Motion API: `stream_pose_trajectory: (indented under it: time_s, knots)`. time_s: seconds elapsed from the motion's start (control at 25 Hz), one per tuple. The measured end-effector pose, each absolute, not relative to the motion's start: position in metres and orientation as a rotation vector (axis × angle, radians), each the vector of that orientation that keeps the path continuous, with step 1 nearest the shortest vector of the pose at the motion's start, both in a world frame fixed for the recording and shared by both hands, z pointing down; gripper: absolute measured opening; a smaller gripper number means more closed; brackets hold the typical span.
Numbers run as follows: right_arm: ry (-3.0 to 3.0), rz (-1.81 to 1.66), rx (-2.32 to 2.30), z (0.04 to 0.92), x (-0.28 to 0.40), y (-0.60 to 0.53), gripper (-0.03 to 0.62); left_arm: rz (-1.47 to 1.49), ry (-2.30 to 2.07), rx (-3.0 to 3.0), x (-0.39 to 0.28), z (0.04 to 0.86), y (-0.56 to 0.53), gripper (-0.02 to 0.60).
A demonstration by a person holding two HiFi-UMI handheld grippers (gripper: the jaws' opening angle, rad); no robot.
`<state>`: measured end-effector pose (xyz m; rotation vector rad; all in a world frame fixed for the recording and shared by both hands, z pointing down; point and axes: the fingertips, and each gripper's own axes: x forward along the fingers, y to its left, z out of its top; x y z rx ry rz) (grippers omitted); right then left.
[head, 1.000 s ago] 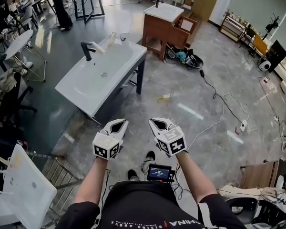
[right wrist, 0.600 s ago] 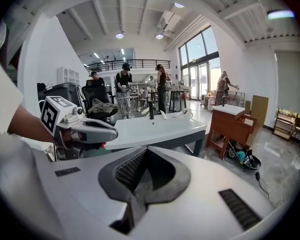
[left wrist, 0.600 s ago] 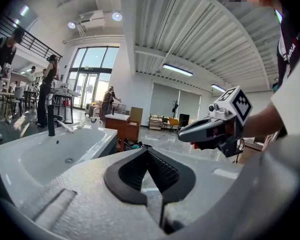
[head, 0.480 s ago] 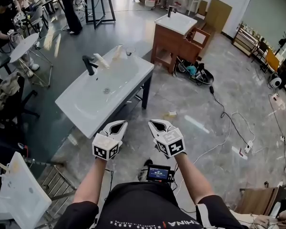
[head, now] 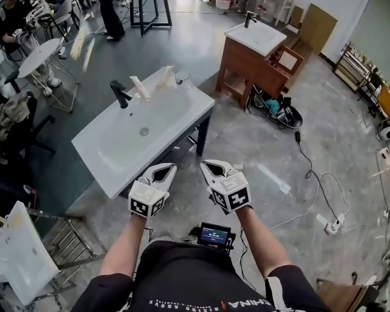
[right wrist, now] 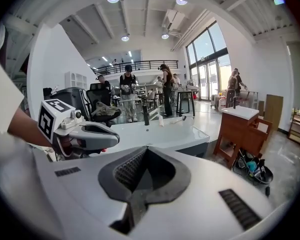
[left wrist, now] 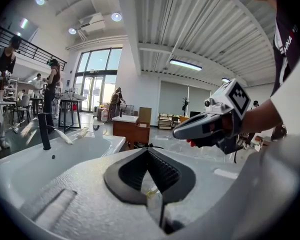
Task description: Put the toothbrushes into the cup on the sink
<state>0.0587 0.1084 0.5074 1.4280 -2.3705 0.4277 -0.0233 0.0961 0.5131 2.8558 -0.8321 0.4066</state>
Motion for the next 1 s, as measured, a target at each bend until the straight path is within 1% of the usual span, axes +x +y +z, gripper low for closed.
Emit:
stream_pose_trajectory:
  time_s: [0.44, 0.72, 1.0]
  knots:
    - [-2.387, 0.454, 1.343, 0.528, 0.064, 0.046, 0.008, 0.41, -0.896, 2.8, -0.022, 0.529, 0.03, 0.003]
    - [-2.374, 0.424, 1.296, 0.526, 0.07, -0.031, 0.008, 0.369, -0.911, 2.782, -0.008, 0.531, -0.047, 0.003]
    - [-2.375, 0.415, 1.283, 0.518, 0.065, -0.112, 0.008, 0.37, -0.918, 2.796, -0.012, 0.519, -0.127, 0.003]
